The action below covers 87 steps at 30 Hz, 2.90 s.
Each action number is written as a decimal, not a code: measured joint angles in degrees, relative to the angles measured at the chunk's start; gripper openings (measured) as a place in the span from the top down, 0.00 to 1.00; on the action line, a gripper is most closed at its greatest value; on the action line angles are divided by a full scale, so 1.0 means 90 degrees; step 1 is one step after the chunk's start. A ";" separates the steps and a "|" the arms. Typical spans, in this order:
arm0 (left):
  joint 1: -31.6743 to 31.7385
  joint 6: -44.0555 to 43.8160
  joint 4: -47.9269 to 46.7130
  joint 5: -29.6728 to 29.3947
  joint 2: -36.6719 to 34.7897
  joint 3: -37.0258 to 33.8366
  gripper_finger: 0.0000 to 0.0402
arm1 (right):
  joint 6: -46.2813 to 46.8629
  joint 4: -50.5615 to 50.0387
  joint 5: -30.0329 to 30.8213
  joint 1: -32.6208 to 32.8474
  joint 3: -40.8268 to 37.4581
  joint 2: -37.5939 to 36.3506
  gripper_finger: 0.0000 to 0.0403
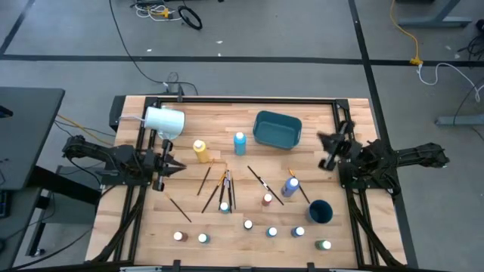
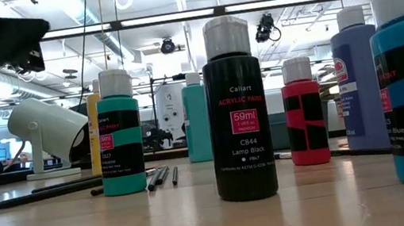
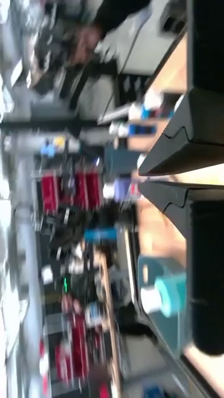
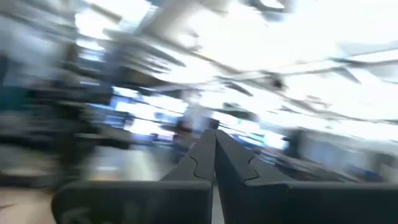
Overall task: Pick & Place Paint Supplies
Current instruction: Put the large violet paint bottle into the bin
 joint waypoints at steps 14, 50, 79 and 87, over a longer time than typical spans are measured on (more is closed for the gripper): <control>0.0005 -0.0022 0.0987 -0.1197 0.0000 -0.0002 0.62 | 0.0430 0.0404 -0.0308 0.0001 0.0000 0.0005 0.93; 0.0005 0.0352 0.2716 -0.1608 0.4315 0.1885 0.59 | 0.2339 0.1031 -0.2153 0.0001 0.0679 0.2635 0.59; 0.0005 -0.0094 0.2766 -0.1652 0.5081 0.2422 0.59 | 0.3103 -0.2761 -0.5263 0.0001 0.2052 0.4667 0.60; 0.0005 -0.0002 0.2766 -0.1652 0.5078 0.2422 0.59 | 0.2924 -0.2753 -0.5223 0.0000 0.2052 0.5068 0.60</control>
